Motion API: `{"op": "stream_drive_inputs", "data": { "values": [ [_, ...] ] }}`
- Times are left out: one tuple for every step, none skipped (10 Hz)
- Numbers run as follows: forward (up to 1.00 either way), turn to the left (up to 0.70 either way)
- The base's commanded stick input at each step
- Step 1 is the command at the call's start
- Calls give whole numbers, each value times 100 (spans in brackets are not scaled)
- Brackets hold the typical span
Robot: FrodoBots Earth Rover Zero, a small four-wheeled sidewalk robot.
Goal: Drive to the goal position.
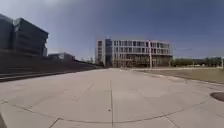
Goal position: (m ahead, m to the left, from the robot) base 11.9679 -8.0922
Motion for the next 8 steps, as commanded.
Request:
{"op": "stream_drive_inputs", "data": {
  "values": [
    [70, 0],
    [70, 0],
    [70, 0],
    [70, 0],
    [70, 0],
    [70, 0],
    [70, 0],
    [70, 0]
  ]
}}
